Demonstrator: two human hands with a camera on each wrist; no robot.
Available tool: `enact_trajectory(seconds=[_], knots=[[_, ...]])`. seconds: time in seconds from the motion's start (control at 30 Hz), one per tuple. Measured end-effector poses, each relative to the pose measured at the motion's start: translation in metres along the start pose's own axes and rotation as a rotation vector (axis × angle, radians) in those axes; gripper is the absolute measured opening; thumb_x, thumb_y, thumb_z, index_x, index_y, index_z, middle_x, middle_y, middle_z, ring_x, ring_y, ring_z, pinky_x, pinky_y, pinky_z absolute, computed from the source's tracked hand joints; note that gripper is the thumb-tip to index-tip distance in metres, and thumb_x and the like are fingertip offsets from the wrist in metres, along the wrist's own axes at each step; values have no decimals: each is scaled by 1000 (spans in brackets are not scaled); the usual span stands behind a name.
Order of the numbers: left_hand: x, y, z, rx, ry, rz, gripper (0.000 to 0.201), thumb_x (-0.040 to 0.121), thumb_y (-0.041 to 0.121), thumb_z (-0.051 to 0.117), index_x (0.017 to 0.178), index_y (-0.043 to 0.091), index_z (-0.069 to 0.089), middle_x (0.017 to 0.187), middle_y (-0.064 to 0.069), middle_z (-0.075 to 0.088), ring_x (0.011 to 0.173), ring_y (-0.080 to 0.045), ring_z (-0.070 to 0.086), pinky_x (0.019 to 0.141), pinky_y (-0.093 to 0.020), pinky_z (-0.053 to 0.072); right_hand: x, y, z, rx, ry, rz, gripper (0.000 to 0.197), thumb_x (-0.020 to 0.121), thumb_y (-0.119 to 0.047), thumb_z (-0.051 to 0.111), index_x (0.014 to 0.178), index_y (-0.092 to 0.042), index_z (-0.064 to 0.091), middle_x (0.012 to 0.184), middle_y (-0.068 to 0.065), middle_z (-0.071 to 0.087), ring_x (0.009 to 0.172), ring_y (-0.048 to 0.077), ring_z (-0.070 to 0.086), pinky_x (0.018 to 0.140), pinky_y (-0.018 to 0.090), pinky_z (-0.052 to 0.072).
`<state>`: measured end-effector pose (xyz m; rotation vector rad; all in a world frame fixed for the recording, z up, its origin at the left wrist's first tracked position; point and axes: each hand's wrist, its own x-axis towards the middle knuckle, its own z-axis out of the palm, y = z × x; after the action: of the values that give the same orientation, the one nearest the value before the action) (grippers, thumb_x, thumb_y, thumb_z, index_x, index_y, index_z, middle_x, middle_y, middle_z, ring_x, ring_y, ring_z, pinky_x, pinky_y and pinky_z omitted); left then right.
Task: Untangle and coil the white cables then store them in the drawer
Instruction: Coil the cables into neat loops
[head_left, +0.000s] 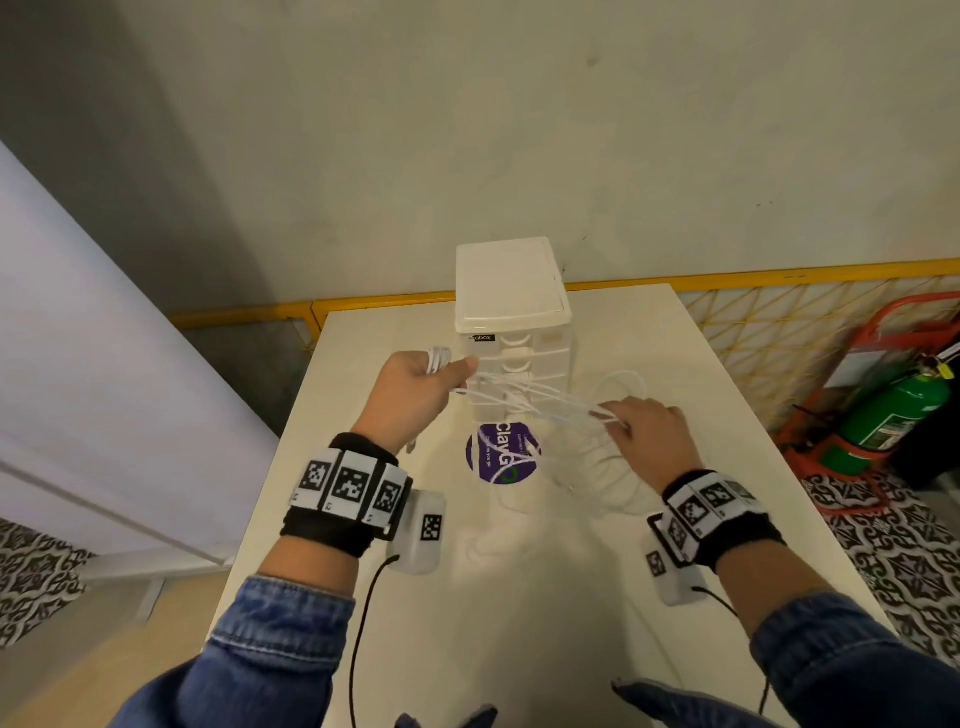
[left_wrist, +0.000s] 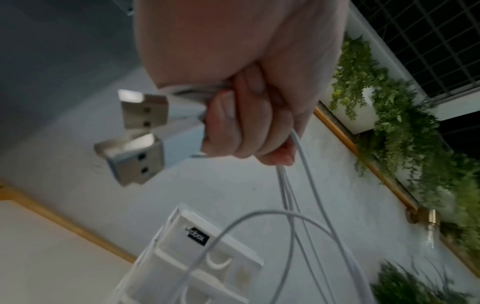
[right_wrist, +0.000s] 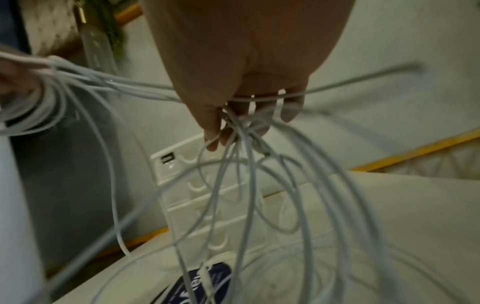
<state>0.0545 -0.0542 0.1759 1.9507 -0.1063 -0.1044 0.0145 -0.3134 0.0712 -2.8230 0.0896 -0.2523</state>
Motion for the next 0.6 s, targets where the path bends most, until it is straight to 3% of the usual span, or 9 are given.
enact_trajectory(seconds=[0.07, 0.13, 0.23, 0.33, 0.43, 0.47, 0.53, 0.6], knots=[[-1, -5, 1, 7, -1, -27, 35, 86, 34, 65, 65, 6, 59, 50, -7, 35, 39, -15, 28, 44, -24, 25, 2, 9, -5, 5, 12, 46, 26, 88, -28, 56, 113, -23, 64, 106, 10, 64, 100, 32, 54, 85, 41, 36], [-2, -5, 3, -25, -15, -57, 35, 87, 33, 63, 61, 10, 57, 47, -4, 36, 36, -13, 28, 42, -22, 25, 2, 4, -12, 127, -32, 71, 44, 78, -40, 67, 118, -23, 61, 117, 9, 58, 111, 30, 50, 94, 43, 34], [-2, 0, 10, -12, -80, -71, 35, 88, 32, 62, 60, 11, 56, 46, -3, 37, 33, -11, 29, 40, -20, 26, 1, -24, -30, 442, -190, -32, 101, 56, -45, 83, 141, -22, 33, 142, 4, 38, 132, 19, 33, 112, 36, 26], [-5, 5, 23, 26, -122, -42, 35, 87, 33, 64, 63, 8, 55, 46, -4, 37, 34, -11, 29, 39, -20, 26, -2, -61, -43, 671, -295, -171, 123, 52, -41, 86, 146, -28, 7, 149, -8, 27, 136, 4, 22, 110, 22, 21], [-11, 12, 35, 14, -181, 13, 38, 89, 25, 63, 56, 10, 50, 35, 7, 37, 29, -5, 30, 38, -18, 28, 0, -89, -35, 760, -190, -277, 98, 68, -34, 79, 145, -29, 17, 138, -7, 43, 127, 2, 38, 102, 12, 28], [-13, 13, 36, 15, -194, 29, 40, 89, 23, 62, 53, 12, 51, 32, 11, 38, 29, -3, 31, 39, -17, 29, 1, -92, -29, 757, -128, -287, 79, 76, -30, 73, 141, -28, 29, 130, -4, 53, 120, 6, 48, 98, 15, 35], [-13, 13, 31, 21, -158, 38, 45, 89, 23, 63, 45, 19, 52, 32, 10, 39, 30, -4, 32, 39, -17, 29, 4, -86, -15, 694, -26, -277, 35, 85, -22, 62, 119, -22, 54, 100, 1, 67, 90, 15, 62, 80, 27, 47], [-8, 10, 19, 19, -74, 24, 47, 86, 28, 66, 43, 20, 48, 39, 2, 37, 34, -11, 31, 42, -22, 28, 5, -70, -6, 580, -43, -210, 12, 89, -23, 56, 95, -15, 62, 75, 3, 65, 69, 20, 59, 66, 33, 44]])
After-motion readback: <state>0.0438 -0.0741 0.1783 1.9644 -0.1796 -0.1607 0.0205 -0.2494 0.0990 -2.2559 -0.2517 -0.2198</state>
